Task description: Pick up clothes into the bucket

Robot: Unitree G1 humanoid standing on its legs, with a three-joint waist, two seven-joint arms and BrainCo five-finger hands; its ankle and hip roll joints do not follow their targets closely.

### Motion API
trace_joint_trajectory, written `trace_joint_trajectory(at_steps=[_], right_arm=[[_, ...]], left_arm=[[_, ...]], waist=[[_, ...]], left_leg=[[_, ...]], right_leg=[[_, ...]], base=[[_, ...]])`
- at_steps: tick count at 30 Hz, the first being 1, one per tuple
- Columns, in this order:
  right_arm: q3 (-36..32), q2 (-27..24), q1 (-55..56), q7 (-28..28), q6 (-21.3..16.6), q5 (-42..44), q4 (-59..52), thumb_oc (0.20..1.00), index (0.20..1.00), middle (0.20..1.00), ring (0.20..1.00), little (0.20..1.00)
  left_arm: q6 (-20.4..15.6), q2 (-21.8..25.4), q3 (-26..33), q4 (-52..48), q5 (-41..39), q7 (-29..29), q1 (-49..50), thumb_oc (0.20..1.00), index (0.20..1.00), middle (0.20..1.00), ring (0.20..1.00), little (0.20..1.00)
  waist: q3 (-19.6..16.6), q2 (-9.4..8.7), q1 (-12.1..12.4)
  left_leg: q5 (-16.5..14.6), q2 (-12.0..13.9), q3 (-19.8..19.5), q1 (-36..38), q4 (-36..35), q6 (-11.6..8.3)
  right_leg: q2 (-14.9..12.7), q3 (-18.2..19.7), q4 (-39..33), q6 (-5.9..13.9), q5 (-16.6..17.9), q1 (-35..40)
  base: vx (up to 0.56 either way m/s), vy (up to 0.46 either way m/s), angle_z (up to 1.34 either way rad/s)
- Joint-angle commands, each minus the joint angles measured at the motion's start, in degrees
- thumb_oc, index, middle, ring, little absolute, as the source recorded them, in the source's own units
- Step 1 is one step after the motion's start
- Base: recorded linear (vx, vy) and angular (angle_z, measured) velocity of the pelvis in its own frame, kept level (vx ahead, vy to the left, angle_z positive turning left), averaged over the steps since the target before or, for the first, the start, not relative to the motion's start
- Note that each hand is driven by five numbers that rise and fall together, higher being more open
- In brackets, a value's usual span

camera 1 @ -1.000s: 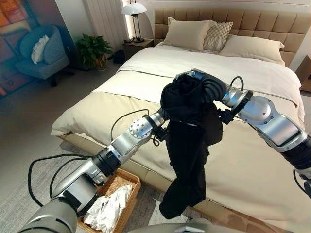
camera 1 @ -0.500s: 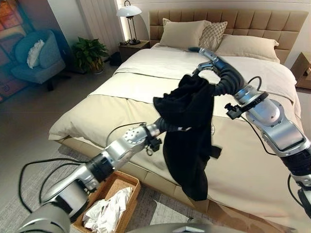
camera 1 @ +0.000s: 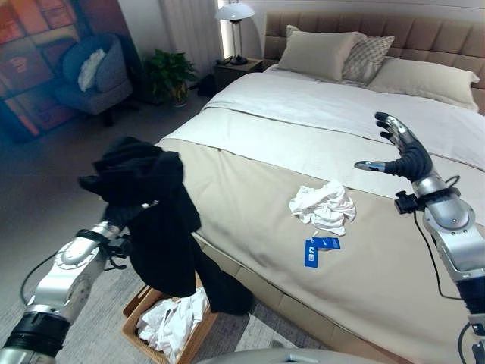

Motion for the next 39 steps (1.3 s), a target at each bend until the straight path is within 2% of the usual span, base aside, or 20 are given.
trace_joint_trajectory(at_steps=[1, 4, 5, 8, 9, 11, 12, 16, 18, 19, 20, 22, 23, 25, 29, 30, 31, 32, 36, 39], right_arm=[[-3.97, 1.95, -0.87, -2.98, -1.35, -2.37, 2.2, 1.0, 1.0, 1.0, 1.0, 1.0], [-5.14, 4.01, -0.65, -5.89, -0.47, -4.9, 6.3, 1.0, 1.0, 1.0, 1.0, 1.0], [-5.04, 4.02, -0.82, -5.96, -0.52, -4.95, 6.41, 1.0, 1.0, 1.0, 1.0, 1.0], [-4.72, 4.45, -3.53, -12.87, -0.49, -12.75, 12.23, 1.0, 1.0, 1.0, 1.0, 1.0], [-4.58, 4.28, -3.95, -13.11, -0.71, -12.87, 12.66, 1.0, 1.0, 1.0, 1.0, 1.0], [-3.35, 1.9, -7.61, -17.02, -0.42, -15.31, 18.08, 1.0, 1.0, 1.0, 1.0, 1.0], [-3.24, 1.75, -7.93, -17.12, -0.6, -15.25, 18.47, 1.0, 1.0, 1.0, 1.0, 1.0], [-0.52, -1.08, -12.71, -21.81, 0.23, -16.82, 25.06, 1.0, 1.0, 1.0, 1.0, 1.0], [-0.06, -1.73, -13.92, -22.47, 0.48, -17.07, 25.43, 1.0, 1.0, 1.0, 1.0, 1.0], [0.96, -3.2, -16.28, -24.25, 0.6, -16.62, 27.32, 1.0, 1.0, 1.0, 1.0, 1.0], [1.12, -3.28, -16.57, -24.29, 0.53, -16.55, 27.58, 1.0, 1.0, 1.0, 1.0, 1.0], [1.15, -4.39, -17.72, -27.17, 0.95, -16.99, 27.98, 1.0, 1.0, 1.0, 1.0, 1.0], [1.12, -4.4, -17.71, -27.17, 0.94, -16.98, 27.99, 1.0, 1.0, 1.0, 1.0, 1.0], [2.07, -7.33, -20.77, -29.24, 1.93, -16.85, 30.98, 1.0, 1.0, 1.0, 1.0, 1.0], [5.18, -10.55, -25.27, -29.86, 2.47, -14.64, 35.13, 1.0, 1.0, 1.0, 1.0, 1.0], [6.36, -11.77, -26.52, -30.25, 2.88, -14.09, 36.01, 1.0, 1.0, 1.0, 1.0, 1.0], [6.45, -11.83, -26.92, -30.3, 2.8, -14.0, 36.21, 1.0, 1.0, 1.0, 1.0, 1.0], [7.8, -12.56, -28.72, -30.51, 3.2, -12.57, 37.75, 1.0, 1.0, 1.0, 1.0, 1.0], [11.46, -13.07, -34.18, -31.62, 3.5, -10.89, 39.35, 1.0, 1.0, 1.0, 1.0, 1.0], [13.59, -12.99, -36.42, -32.0, 3.59, -10.56, 41.59, 1.0, 1.0, 1.0, 1.0, 1.0]], left_arm=[[-9.05, 4.56, 10.11, -3.98, 9.15, 7.1, -2.56, 0.2, 0.2, 0.2, 0.2, 0.2], [-10.57, 3.45, 14.19, -5.04, 13.37, 10.8, -1.48, 0.2, 0.2, 0.2, 0.2, 0.2], [-10.56, 3.41, 14.24, -5.09, 13.46, 10.88, -1.49, 0.2, 0.2, 0.2, 0.2, 0.2], [-11.86, -0.88, 13.6, -4.93, 20.95, 17.83, -3.91, 0.2, 0.2, 0.2, 0.2, 0.2], [-11.85, -1.11, 13.41, -4.88, 21.27, 18.12, -4.26, 0.2, 0.2, 0.2, 0.2, 0.2], [-12.43, -2.05, 10.04, -1.74, 24.42, 21.32, -7.71, 0.2, 0.2, 0.2, 0.2, 0.2], [-12.55, -2.08, 9.82, -1.46, 24.55, 21.49, -8.1, 0.2, 0.2, 0.2, 0.2, 0.2], [-11.44, -2.41, 4.68, 5.51, 29.49, 27.99, -14.39, 0.2, 0.2, 0.2, 0.2, 0.2], [-11.42, -2.57, 4.07, 6.91, 29.82, 29.13, -15.61, 0.2, 0.2, 0.2, 0.2, 0.2], [-11.01, -1.83, 2.7, 9.59, 30.77, 31.26, -17.91, 0.2, 0.2, 0.2, 0.2, 0.2], [-11.08, -1.83, 2.58, 9.83, 30.81, 31.36, -18.18, 0.2, 0.2, 0.2, 0.2, 0.2], [-9.82, -1.27, 0.2, 12.36, 34.15, 35.19, -21.73, 0.2, 0.2, 0.2, 0.2, 0.2], [-9.84, -1.26, 0.14, 12.4, 34.15, 35.21, -21.8, 0.2, 0.2, 0.2, 0.2, 0.2], [-8.88, -0.34, -2.6, 15.41, 34.53, 37.29, -26.38, 0.2, 0.2, 0.2, 0.2, 0.2], [-8.45, 2.38, -5.59, 18.39, 34.26, 38.35, -30.31, 0.2, 0.2, 0.2, 0.2, 0.2], [-7.78, 3.33, -6.35, 18.76, 34.43, 39.21, -31.01, 0.2, 0.2, 0.2, 0.2, 0.2], [-7.8, 3.38, -6.27, 18.74, 34.42, 39.25, -31.2, 0.2, 0.2, 0.2, 0.2, 0.2], [-6.96, 4.23, -7.66, 20.17, 34.47, 39.61, -32.57, 0.2, 0.2, 0.2, 0.2, 0.2], [-5.94, 5.34, -9.55, 22.42, 34.5, 40.94, -36.55, 0.2, 0.2, 0.2, 0.2, 0.2], [-5.75, 5.37, -11.02, 23.35, 34.59, 41.28, -38.7, 0.2, 0.2, 0.2, 0.2, 0.2]], waist=[[-0.33, -3.49, 1.43], [1.78, -3.14, 2.13], [1.79, -3.15, 2.03], [6.23, -2.51, 2.9], [6.16, -2.35, 2.84], [9.59, -1.49, 2.95], [9.51, -1.43, 2.91], [14.17, -0.33, 2.77], [15.26, -0.29, 2.62], [17.31, -0.31, 2.55], [17.28, -0.35, 2.63], [20.01, -0.63, 2.34], [19.97, -0.63, 2.36], [23.56, -0.9, 1.6], [24.15, -1.63, 1.35], [24.15, -2.17, 1.31], [24.15, -2.16, 1.38], [24.15, -2.68, 1.05], [24.15, -3.48, 0.41], [24.15, -3.64, 0.07]], left_leg=[[-4.36, -2.36, -2.45, -5.68, 7.57, -0.69], [-4.5, -2.92, -3.33, -7.75, 9.06, -0.63], [-4.56, -2.94, -3.37, -7.93, 9.26, -0.63], [-4.65, -3.93, -4.92, -12.89, 13.05, -0.24], [-4.82, -3.98, -4.98, -13.51, 13.59, -0.23], [-4.52, -4.58, -6.46, -18.04, 16.29, -0.17], [-4.55, -4.63, -6.54, -18.42, 16.5, -0.18], [-3.57, -4.8, -8.26, -24.32, 18.87, 0.03], [-3.46, -5.03, -8.29, -26.17, 19.96, 0.11], [-3.33, -5.16, -8.04, -28.73, 21.33, 0.26], [-3.8, -5.17, -7.93, -28.96, 21.76, 0.23], [-3.79, -6.08, -8.21, -32.61, 24.28, 0.24], [-3.81, -6.11, -8.21, -32.7, 24.34, 0.24], [-4.19, -7.1, -8.52, -37.09, 28.05, 0.32], [-5.08, -7.03, -7.57, -43.71, 32.12, 0.23], [-7.1, -6.56, -7.3, -46.37, 34.19, 0.01], [-5.54, -6.65, -7.08, -47.61, 34.05, 0.09], [-7.35, -6.13, -6.85, -50.27, 35.89, -0.14], [-8.2, -5.21, -5.51, -57.84, 39.27, -0.33], [-8.17, -4.76, -5.28, -60.49, 39.73, -0.4]], right_leg=[[-4.23, -2.05, 1.85, 3.07, -0.66, 0.7], [-4.52, -2.7, 3.6, 2.8, -1.12, -0.8], [-4.55, -2.74, 3.78, 2.8, -1.21, -0.95], [-4.99, -3.09, 7.68, 2.27, -1.59, -5.5], [-5.05, -3.12, 8.24, 2.26, -1.81, -6.09], [-5.51, -3.08, 11.53, 1.58, -2.09, -10.52], [-5.55, -3.15, 11.81, 1.57, -2.21, -10.89], [-6.93, -3.37, 16.87, 0.89, -2.95, -17.52], [-7.39, -2.98, 18.39, 0.79, -3.25, -19.45], [-7.85, -2.74, 20.73, 0.75, -3.72, -22.43], [-7.89, -2.56, 21.38, 0.76, -4.25, -22.82], [-9.34, -2.91, 24.96, 0.79, -5.23, -25.82], [-9.37, -2.9, 25.04, 0.79, -5.27, -25.91], [-10.8, -2.69, 28.98, 0.79, -5.68, -29.46], [-10.83, -1.55, 32.22, 0.69, -5.86, -36.11], [-10.31, -0.69, 33.86, 1.07, -7.38, -39.33], [-10.5, -0.95, 33.52, 0.69, -5.87, -40.47], [-9.99, -0.15, 34.89, 1.12, -7.24, -43.3], [-8.82, 1.27, 36.43, 1.33, -6.95, -51.31], [-8.54, 1.38, 36.81, 1.4, -6.71, -54.43]], base=[[-0.03, 0.012, 0.14], [-0.06, 0.011, 0.17], [-0.14, 0.009, 0.25], [-0.14, 0.017, 0.18], [-0.17, 0.013, 0.17], [-0.18, 0.038, 0.22], [-0.17, 0.064, 0.36], [-0.1, 0.053, 0.31], [-0.08, 0.051, 0.11], [-0.05, 0.037, 0.1], [-0.07, 0.047, 0.13], [-0.04, 0.036, 0.08], [-0.09, 0.045, 0.08], [-0.09, 0.031, 0.29], [-0.02, 0.036, 0.09], [-0.03, 0.028, -0.1], [0.04, -0.005, -0.12], [-0.03, -0.009, -0.18], [-0.01, -0.002, -0.22], [0.0, -0.017, -0.26]])
